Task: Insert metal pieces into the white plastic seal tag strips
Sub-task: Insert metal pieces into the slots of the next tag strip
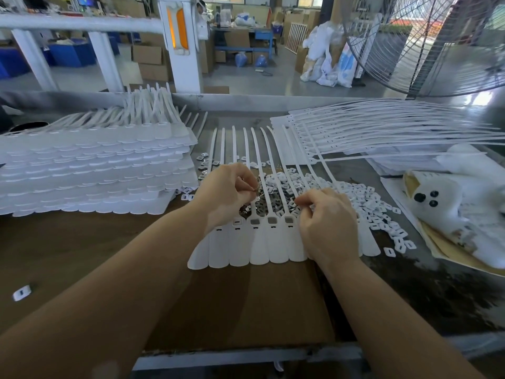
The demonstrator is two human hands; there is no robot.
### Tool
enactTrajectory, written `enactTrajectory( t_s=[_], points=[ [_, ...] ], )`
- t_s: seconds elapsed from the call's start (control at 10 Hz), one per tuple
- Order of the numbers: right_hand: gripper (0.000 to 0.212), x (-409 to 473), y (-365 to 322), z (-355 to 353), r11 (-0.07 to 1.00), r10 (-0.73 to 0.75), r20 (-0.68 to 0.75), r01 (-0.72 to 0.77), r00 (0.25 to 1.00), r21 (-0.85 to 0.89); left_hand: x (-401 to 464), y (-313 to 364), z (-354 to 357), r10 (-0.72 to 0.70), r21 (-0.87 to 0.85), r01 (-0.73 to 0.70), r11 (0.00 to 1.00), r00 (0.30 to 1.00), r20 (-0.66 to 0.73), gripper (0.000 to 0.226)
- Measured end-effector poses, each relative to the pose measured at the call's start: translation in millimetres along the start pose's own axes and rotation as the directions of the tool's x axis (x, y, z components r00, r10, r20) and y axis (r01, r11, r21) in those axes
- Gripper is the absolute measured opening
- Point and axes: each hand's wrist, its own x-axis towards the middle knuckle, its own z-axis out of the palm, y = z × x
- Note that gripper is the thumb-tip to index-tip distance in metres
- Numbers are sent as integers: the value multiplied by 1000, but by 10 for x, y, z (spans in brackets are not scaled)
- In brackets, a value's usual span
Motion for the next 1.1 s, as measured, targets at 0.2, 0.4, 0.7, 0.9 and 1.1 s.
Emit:
enactTrajectory(
  t_s=[0.2, 0.4, 0.7, 0.9, 1.1],
  points=[
    [20, -1, -1, 2, 1000, -1, -3, 1, 1000, 0, -3, -11, -6, 29, 53, -27, 998, 999, -33, 22],
    [20, 0, 2, 5, 1000, -4, -3, 4, 1000, 1, 4, -11, 11, 23, -25, -23, 999, 1000, -9, 15],
    [19, -2, 3, -1, 1000, -5, 2, 5, 1000, 7, -57, 36, -137, -24, 2, 24, 1000, 989, 146, 10],
    [20, -2, 0, 0, 1000, -7, 2, 7, 1000, 4, -67, 77, -150, -75, 113, 50, 992, 970, 232, 11],
    [20, -2, 7, -5, 1000, -4, 6, 4, 1000, 13, -76, 106, -129, -90, 194, 44, 980, 968, 235, 8]
  ],
)
